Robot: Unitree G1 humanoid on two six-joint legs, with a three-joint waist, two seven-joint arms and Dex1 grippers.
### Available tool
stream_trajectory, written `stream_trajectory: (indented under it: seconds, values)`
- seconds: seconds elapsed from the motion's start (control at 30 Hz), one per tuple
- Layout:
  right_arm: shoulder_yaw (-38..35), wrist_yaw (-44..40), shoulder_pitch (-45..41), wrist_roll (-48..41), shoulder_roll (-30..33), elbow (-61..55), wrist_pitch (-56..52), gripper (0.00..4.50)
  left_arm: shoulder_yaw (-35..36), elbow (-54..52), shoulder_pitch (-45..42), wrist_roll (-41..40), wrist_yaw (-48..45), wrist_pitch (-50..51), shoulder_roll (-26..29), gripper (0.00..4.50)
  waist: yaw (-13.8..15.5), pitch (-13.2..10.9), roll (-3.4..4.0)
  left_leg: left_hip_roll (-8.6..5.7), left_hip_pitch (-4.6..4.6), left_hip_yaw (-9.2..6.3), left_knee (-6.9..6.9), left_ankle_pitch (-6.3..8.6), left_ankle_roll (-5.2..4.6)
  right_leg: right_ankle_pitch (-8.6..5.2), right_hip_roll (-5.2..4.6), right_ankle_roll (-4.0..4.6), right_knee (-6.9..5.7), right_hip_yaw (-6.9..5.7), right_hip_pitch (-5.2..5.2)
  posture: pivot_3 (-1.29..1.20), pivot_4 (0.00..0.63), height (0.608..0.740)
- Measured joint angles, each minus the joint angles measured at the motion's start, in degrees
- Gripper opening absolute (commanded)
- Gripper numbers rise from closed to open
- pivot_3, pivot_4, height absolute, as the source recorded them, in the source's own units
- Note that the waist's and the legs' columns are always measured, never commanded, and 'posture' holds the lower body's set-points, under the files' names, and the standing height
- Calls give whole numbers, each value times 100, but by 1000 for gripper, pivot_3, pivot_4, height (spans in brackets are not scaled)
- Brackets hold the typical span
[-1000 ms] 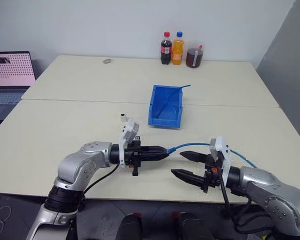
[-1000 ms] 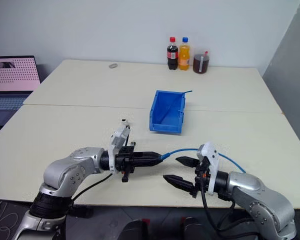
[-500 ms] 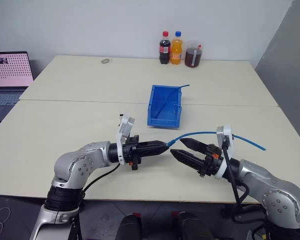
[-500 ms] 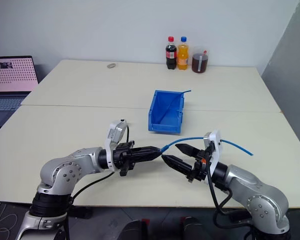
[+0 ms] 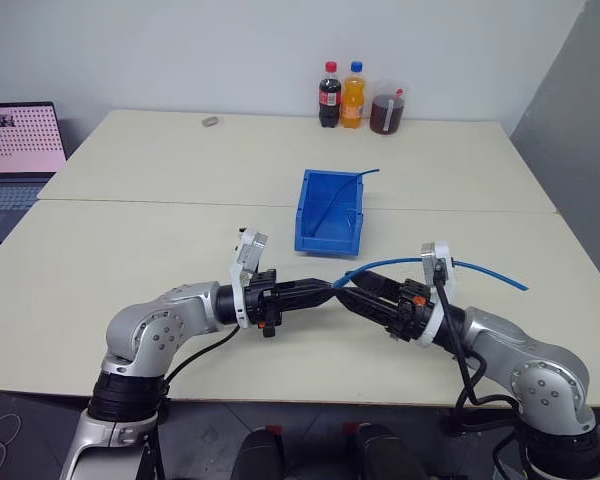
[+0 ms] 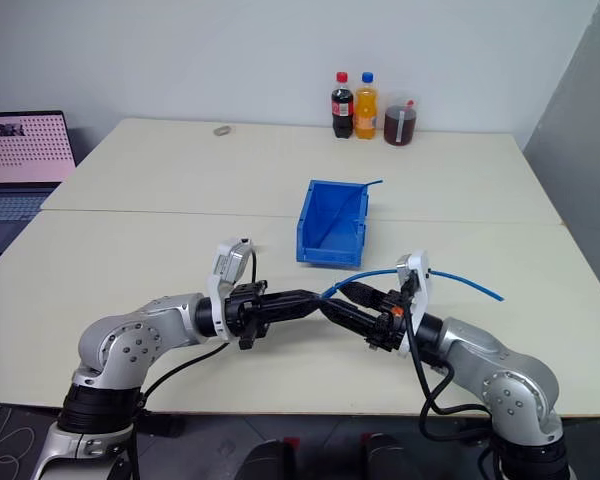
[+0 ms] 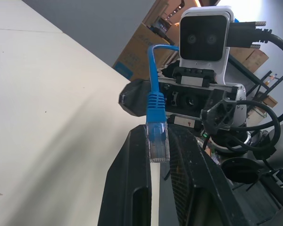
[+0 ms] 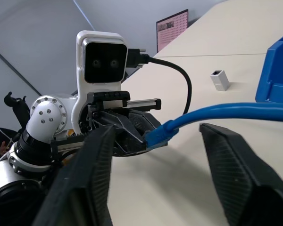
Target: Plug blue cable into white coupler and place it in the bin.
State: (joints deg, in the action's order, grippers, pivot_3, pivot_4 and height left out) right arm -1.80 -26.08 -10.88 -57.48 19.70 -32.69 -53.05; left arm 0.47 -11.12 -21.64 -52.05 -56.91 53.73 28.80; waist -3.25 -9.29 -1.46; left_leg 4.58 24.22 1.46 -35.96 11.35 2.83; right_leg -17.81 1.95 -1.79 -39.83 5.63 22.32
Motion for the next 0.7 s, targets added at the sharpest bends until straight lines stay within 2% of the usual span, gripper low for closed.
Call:
stream_trajectory:
  seconds: [0.2,0.3,0.7]
  values:
    - [90,-25,-67,1,13,71,60,723,10,-3,1,-94,-8,17,22,244,-1,-1,0,0,3,1,0,0,0,0,-1,0,5,0,1,0,150,740]
    - [93,-61,-88,-2,17,114,101,229,16,-4,1,-111,-9,25,28,244,-1,-2,0,0,3,1,2,0,0,0,-1,0,7,0,1,0,150,740]
    - [103,-190,-248,-274,262,174,-70,114,-92,-22,8,124,-344,-277,162,244,1,-5,0,1,14,-1,12,0,0,1,-1,0,33,-5,2,0,150,740]
